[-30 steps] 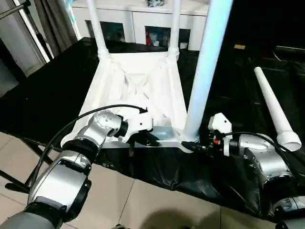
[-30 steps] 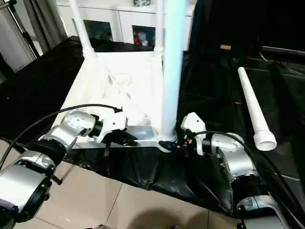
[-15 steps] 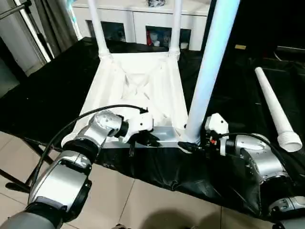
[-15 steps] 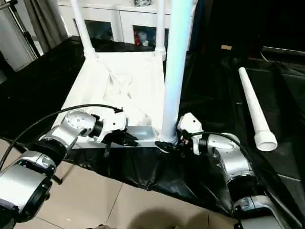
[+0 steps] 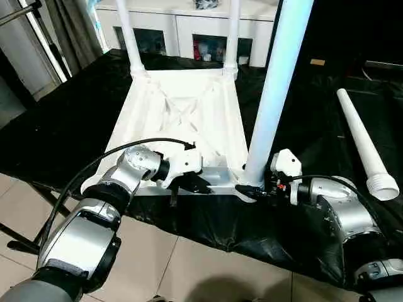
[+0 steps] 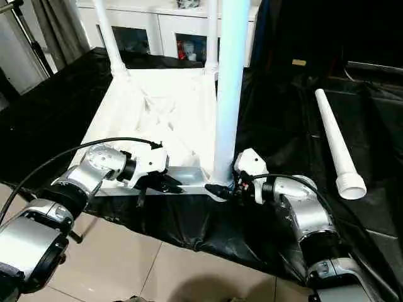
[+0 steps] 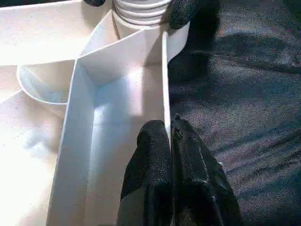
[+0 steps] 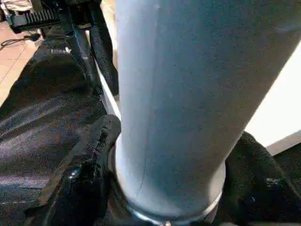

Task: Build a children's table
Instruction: Rotate leg to tighten

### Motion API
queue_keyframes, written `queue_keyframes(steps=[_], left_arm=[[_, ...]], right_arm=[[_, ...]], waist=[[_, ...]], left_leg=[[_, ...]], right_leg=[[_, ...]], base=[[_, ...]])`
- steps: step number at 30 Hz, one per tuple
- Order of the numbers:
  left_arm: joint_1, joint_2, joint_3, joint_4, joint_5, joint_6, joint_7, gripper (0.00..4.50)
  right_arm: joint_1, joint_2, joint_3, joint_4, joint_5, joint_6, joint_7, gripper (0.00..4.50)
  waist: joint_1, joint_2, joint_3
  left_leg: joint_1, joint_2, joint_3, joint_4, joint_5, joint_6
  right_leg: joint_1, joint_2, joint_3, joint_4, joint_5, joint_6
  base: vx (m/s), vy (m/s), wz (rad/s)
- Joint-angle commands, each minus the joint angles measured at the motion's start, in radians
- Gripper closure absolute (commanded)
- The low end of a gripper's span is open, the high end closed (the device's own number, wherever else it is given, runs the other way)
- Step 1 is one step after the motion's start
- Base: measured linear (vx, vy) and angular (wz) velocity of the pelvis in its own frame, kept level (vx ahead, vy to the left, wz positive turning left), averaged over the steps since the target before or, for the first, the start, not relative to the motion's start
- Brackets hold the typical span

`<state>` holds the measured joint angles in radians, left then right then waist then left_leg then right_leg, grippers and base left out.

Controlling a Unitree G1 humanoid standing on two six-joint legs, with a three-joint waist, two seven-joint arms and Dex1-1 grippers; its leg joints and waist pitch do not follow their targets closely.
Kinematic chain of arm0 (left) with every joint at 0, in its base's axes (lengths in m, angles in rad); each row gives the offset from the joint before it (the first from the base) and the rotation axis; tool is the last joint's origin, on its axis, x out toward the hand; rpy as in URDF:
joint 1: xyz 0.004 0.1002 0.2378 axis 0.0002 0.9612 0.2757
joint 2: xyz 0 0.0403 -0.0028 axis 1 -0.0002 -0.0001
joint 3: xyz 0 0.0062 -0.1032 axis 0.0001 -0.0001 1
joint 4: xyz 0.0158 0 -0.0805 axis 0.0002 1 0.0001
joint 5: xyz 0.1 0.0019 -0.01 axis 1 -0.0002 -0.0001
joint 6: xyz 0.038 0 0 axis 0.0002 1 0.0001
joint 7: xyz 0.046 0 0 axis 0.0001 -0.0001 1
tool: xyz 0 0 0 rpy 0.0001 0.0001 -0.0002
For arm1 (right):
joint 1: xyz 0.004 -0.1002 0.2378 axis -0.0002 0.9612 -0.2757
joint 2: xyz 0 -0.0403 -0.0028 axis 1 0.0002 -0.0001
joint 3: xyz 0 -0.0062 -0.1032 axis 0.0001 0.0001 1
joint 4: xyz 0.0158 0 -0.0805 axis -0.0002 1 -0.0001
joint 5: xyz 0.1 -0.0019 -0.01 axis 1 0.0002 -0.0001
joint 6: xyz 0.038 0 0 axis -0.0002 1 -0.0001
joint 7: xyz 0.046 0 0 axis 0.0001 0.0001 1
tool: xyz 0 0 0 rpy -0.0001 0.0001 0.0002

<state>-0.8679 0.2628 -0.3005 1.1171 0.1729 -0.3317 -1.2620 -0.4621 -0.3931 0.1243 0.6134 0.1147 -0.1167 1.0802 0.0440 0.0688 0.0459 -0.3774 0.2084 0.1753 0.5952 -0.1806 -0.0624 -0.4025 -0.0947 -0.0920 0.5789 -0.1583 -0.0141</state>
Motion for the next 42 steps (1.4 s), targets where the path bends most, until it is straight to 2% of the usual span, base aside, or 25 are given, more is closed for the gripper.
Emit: queue_keyframes(steps=[1, 3, 5, 6, 7, 8, 9, 10, 11, 12, 14, 15, 16, 17, 20, 22, 25, 28, 31, 33, 35, 38, 39, 40, 42], left_arm=[[-0.002, -0.003, -0.019, 0.01, 0.027, 0.0, 0.006, 4.5], [-0.009, -0.022, -0.017, 0.02, 0.041, 0.043, 0.09, 4.5], [-0.016, -0.057, -0.003, 0.027, 0.038, 0.084, 0.173, 4.5], [-0.02, -0.109, 0.01, 0.031, 0.032, 0.13, 0.258, 4.5], [-0.02, -0.109, 0.01, 0.031, 0.032, 0.13, 0.258, 4.5], [-0.02, -0.156, 0.013, 0.031, 0.03, 0.165, 0.318, 4.5], [-0.02, -0.167, 0.014, 0.031, 0.03, 0.172, 0.331, 4.5], [-0.021, -0.192, 0.017, 0.031, 0.027, 0.188, 0.361, 4.5], [-0.023, -0.217, 0.021, 0.032, 0.022, 0.205, 0.385, 4.5], [-0.026, -0.244, 0.024, 0.033, 0.018, 0.22, 0.413, 4.5], [-0.032, -0.273, 0.026, 0.036, 0.017, 0.236, 0.448, 4.5], [-0.037, -0.292, 0.025, 0.036, 0.019, 0.235, 0.466, 4.5], [-0.04, -0.3, 0.023, 0.036, 0.022, 0.229, 0.473, 4.5], [-0.044, -0.305, 0.018, 0.035, 0.03, 0.222, 0.48, 4.5], [-0.055, -0.296, 0.011, 0.038, 0.049, 0.195, 0.493, 4.5], [-0.054, -0.291, 0.01, 0.038, 0.051, 0.182, 0.488, 4.5], [-0.05, -0.279, 0.008, 0.041, 0.054, 0.164, 0.48, 4.5], [-0.043, -0.273, 0.012, 0.045, 0.049, 0.149, 0.478, 4.5], [-0.041, -0.272, 0.022, 0.056, 0.048, 0.135, 0.498, 4.5], [-0.041, -0.272, 0.028, 0.059, 0.046, 0.131, 0.506, 4.5], [-0.052, -0.277, 0.068, 0.062, 0.008, 0.153, 0.502, 4.5], [-0.066, -0.271, 0.106, 0.053, -0.035, 0.158, 0.483, 3.95], [-0.066, -0.271, 0.106, 0.053, -0.035, 0.158, 0.483, 3.91], [-0.068, -0.265, 0.113, 0.047, -0.045, 0.161, 0.471, 3.86], [-0.071, -0.24, 0.134, 0.023, -0.058, 0.156, 0.499, 3.66]], right_arm=[[0.013, 0.025, -0.014, -0.02, 0.019, 0.014, -0.031, 1.78], [0.028, 0.055, -0.032, -0.018, 0.014, 0.059, -0.12, 1.78], [0.033, 0.094, -0.049, 0.009, -0.012, 0.071, -0.247, 1.78], [0.033, 0.151, -0.076, 0.052, -0.039, 0.067, -0.416, 1.78], [0.033, 0.151, -0.076, 0.052, -0.039, 0.067, -0.416, 1.78], [0.025, 0.2, -0.098, 0.092, -0.048, 0.073, -0.542, 1.78], [0.021, 0.209, -0.101, 0.101, -0.051, 0.074, -0.567, 1.78], [0.011, 0.23, -0.107, 0.12, -0.057, 0.075, -0.619, 1.78], [-0.001, 0.251, -0.112, 0.14, -0.06, 0.077, -0.668, 1.78], [-0.016, 0.273, -0.117, 0.156, -0.066, 0.079, -0.717, 1.78], [-0.037, 0.301, -0.127, 0.175, -0.065, 0.081, -0.769, 1.78], [-0.056, 0.316, -0.129, 0.19, -0.078, 0.075, -0.819, 1.78], [-0.066, 0.322, -0.128, 0.198, -0.09, 0.068, -0.849, 1.78], [-0.076, 0.33, -0.131, 0.208, -0.103, 0.057, -0.879, 1.78], [-0.078, 0.335, -0.166, 0.194, -0.081, 0.042, -0.885, 1.09], [-0.073, 0.331, -0.167, 0.187, -0.078, 0.043, -0.88, 1.04], [-0.053, 0.31, -0.159, 0.157, -0.09, 0.034, -0.874, 0.62], [-0.004, 0.259, -0.145, 0.061, -0.112, 0.027, -0.859, 0.62], [0.045, 0.211, -0.164, -0.043, -0.088, 0.051, -0.812, 0.62], [0.066, 0.193, -0.177, -0.088, -0.065, 0.074, -0.777, 0.62], [0.108, 0.153, -0.185, -0.177, -0.015, 0.12, -0.688, 0.62], [0.175, 0.077, -0.17, -0.307, 0.057, 0.191, -0.55, 0.59], [0.175, 0.077, -0.17, -0.307, 0.057, 0.191, -0.55, 0.59], [0.192, 0.052, -0.17, -0.339, 0.078, 0.204, -0.515, 0.59], [0.22, -0.012, -0.18, -0.392, 0.111, 0.226, -0.444, 0.59]], waist=[[0.001, -0.011, -0.079], [0.0, -0.011, -0.077], [-0.004, -0.011, -0.07], [-0.009, -0.016, -0.066], [-0.015, -0.013, -0.061], [-0.021, -0.016, -0.061], [-0.023, -0.008, -0.06], [-0.03, -0.014, -0.059], [-0.031, -0.014, -0.058], [-0.038, -0.009, -0.057], [-0.049, -0.01, -0.056], [-0.051, -0.001, -0.055], [-0.057, -0.005, -0.055], [-0.057, -0.005, -0.057], [-0.063, -0.004, -0.058], [-0.062, -0.005, -0.062], [-0.061, -0.003, -0.066], [-0.051, 0.0, -0.071], [-0.043, -0.003, -0.074], [-0.04, -0.001, -0.071], [-0.037, -0.003, -0.068], [-0.031, -0.007, -0.065], [-0.029, -0.007, -0.065], [-0.029, -0.014, -0.065], [-0.025, -0.014, -0.069]], left_leg=[[0.011, 0.02, 0.001, -0.058, -0.153, 0.138], [0.011, 0.02, 0.001, -0.06, -0.164, 0.133], [0.016, 0.02, 0.002, -0.065, -0.21, 0.111], [0.018, 0.018, 0.002, -0.068, -0.234, 0.084], [0.025, 0.014, 0.001, -0.071, -0.274, 0.053], [0.025, 0.011, -0.002, -0.073, -0.297, 0.038], [0.026, 0.011, -0.004, -0.074, -0.303, 0.031], [0.026, 0.01, -0.004, -0.075, -0.322, 0.029], [0.029, 0.008, -0.004, -0.075, -0.334, 0.032], [0.031, 0.005, -0.003, -0.074, -0.359, 0.034], [0.033, -0.001, -0.006, -0.071, -0.385, 0.041], [0.033, -0.001, -0.007, -0.07, -0.392, 0.042], [0.031, -0.001, -0.009, -0.071, -0.398, 0.042], [0.031, -0.001, -0.011, -0.072, -0.397, 0.042], [0.024, 0.0, -0.012, -0.074, -0.394, 0.052], [0.02, 0.003, -0.012, -0.074, -0.371, 0.066], [0.015, 0.007, -0.011, -0.075, -0.336, 0.074], [0.016, 0.01, -0.006, -0.071, -0.282, 0.093], [0.012, 0.01, -0.005, -0.067, -0.236, 0.114], [0.009, 0.01, -0.004, -0.068, -0.231, 0.126], [0.014, 0.009, -0.002, -0.068, -0.251, 0.128], [0.009, 0.01, -0.004, -0.071, -0.265, 0.12], [0.01, 0.01, -0.004, -0.07, -0.265, 0.124], [0.008, 0.011, -0.004, -0.07, -0.255, 0.127], [0.003, 0.011, -0.005, -0.067, -0.231, 0.134]], right_leg=[[0.065, -0.046, 0.036, -0.042, -0.074, -0.291], [0.064, -0.046, 0.036, -0.044, -0.087, -0.288], [0.061, -0.045, 0.035, -0.053, -0.161, -0.276], [0.057, -0.048, 0.036, -0.059, -0.232, -0.258], [0.053, -0.05, 0.035, -0.073, -0.334, -0.234], [0.055, -0.05, 0.032, -0.082, -0.412, -0.201], [0.054, -0.051, 0.032, -0.083, -0.425, -0.192], [0.051, -0.046, 0.031, -0.089, -0.439, -0.18], [0.05, -0.045, 0.03, -0.093, -0.45, -0.176], [0.046, -0.044, 0.028, -0.098, -0.467, -0.171], [0.042, -0.043, 0.021, -0.107, -0.515, -0.151], [0.042, -0.043, 0.02, -0.107, -0.525, -0.147], [0.041, -0.043, 0.017, -0.111, -0.541, -0.136], [0.041, -0.043, 0.016, -0.112, -0.538, -0.131], [0.044, -0.042, 0.017, -0.109, -0.511, -0.135], [0.047, -0.044, 0.022, -0.102, -0.451, -0.156], [0.052, -0.044, 0.026, -0.092, -0.367, -0.186], [0.055, -0.045, 0.032, -0.08, -0.254, -0.221], [0.062, -0.045, 0.033, -0.073, -0.204, -0.225], [0.063, -0.047, 0.032, -0.074, -0.215, -0.224], [0.062, -0.045, 0.031, -0.079, -0.252, -0.214], [0.062, -0.047, 0.031, -0.085, -0.321, -0.189], [0.064, -0.047, 0.031, -0.087, -0.322, -0.183], [0.062, -0.047, 0.033, -0.086, -0.312, -0.187], [0.066, -0.048, 0.032, -0.082, -0.296, -0.182]], base=[[0.0, 0.0, 0.0], [0.0, 0.0, 0.0], [0.0, 0.0, 0.0], [0.0, 0.0, 0.0], [0.0, 0.0, 0.0], [0.0, 0.0, 0.0], [0.0, 0.0, 0.0], [0.0, 0.0, 0.0], [0.0, 0.0, 0.0], [0.0, 0.0, 0.0], [0.0, 0.0, 0.0], [0.0, 0.0, 0.0], [0.0, 0.0, 0.0], [0.0, 0.0, 0.0], [0.0, 0.0, 0.0], [0.0, 0.0, 0.0], [0.0, 0.0, 0.0], [0.0, 0.0, 0.0], [0.0, 0.0, 0.0], [0.0, 0.0, 0.0], [0.0, 0.0, 0.0], [0.0, 0.0, 0.0], [0.0, 0.0, 0.0], [0.0, 0.0, 0.0], [0.0, 0.0, 0.0]])
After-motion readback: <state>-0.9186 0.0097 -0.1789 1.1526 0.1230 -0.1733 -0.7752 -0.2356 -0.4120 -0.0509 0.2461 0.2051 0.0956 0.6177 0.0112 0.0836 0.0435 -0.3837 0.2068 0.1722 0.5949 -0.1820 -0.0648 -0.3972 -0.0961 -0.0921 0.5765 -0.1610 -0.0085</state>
